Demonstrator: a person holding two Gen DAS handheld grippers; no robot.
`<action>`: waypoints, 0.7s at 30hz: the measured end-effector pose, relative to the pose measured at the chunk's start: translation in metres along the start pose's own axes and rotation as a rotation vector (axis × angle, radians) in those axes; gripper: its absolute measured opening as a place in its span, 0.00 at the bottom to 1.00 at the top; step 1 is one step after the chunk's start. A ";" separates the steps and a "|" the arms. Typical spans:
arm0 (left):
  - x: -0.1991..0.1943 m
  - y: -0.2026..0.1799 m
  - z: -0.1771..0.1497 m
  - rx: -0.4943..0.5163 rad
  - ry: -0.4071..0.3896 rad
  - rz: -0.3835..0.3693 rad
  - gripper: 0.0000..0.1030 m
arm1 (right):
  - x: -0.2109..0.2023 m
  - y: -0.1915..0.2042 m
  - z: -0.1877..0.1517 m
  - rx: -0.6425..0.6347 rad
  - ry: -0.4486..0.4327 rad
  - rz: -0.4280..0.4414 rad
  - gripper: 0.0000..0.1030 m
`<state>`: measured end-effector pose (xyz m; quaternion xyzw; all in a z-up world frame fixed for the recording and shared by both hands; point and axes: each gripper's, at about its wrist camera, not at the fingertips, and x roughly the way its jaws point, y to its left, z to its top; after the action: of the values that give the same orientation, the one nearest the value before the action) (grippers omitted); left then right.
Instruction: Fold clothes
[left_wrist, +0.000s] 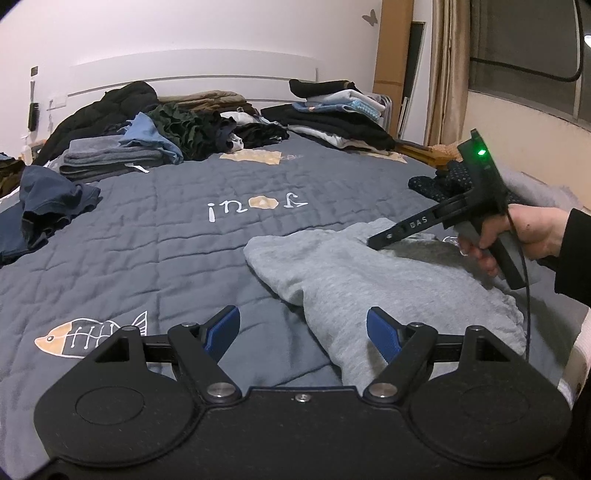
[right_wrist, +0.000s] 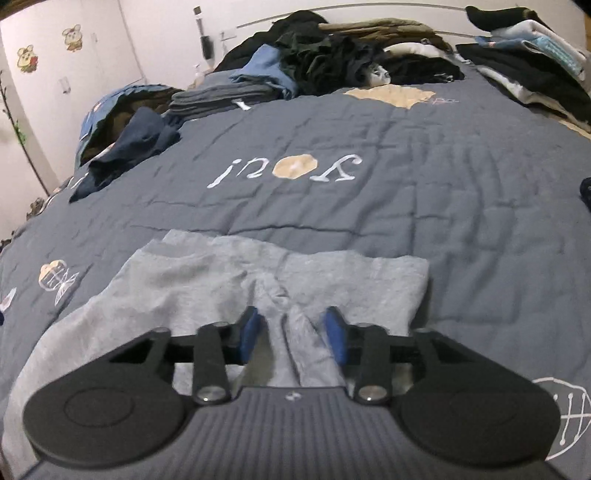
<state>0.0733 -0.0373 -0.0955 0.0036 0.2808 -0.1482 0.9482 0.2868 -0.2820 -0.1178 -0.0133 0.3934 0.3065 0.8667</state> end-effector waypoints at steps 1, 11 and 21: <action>0.000 0.000 0.000 -0.001 0.000 0.001 0.73 | -0.005 -0.001 0.002 0.009 -0.022 -0.002 0.02; -0.002 -0.001 0.000 0.010 0.002 -0.002 0.73 | -0.005 -0.021 -0.004 0.033 -0.057 -0.127 0.06; 0.030 0.030 0.046 -0.161 -0.020 -0.075 0.69 | -0.048 -0.040 -0.002 0.189 -0.086 -0.017 0.34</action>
<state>0.1295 -0.0213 -0.0752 -0.0848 0.2825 -0.1607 0.9419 0.2833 -0.3404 -0.0947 0.0785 0.3830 0.2609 0.8827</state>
